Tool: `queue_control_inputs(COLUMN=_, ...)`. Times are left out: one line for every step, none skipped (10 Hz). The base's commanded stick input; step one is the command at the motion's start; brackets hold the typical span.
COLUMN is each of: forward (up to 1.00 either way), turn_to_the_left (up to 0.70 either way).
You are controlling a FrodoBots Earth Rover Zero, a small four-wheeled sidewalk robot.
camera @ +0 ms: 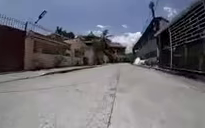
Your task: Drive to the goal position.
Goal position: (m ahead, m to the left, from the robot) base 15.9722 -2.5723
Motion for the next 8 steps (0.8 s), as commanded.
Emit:
queue_control_inputs(forward=1.0, turn_to_the_left=-0.08)
queue_control_inputs(forward=1.0, turn_to_the_left=-0.15)
queue_control_inputs(forward=1.0, turn_to_the_left=-0.22)
queue_control_inputs(forward=1.0, turn_to_the_left=-0.27)
queue_control_inputs(forward=1.0, turn_to_the_left=-0.27)
queue_control_inputs(forward=1.0, turn_to_the_left=-0.27)
queue_control_inputs(forward=1.0, turn_to_the_left=-0.27)
queue_control_inputs(forward=1.0, turn_to_the_left=-0.27)
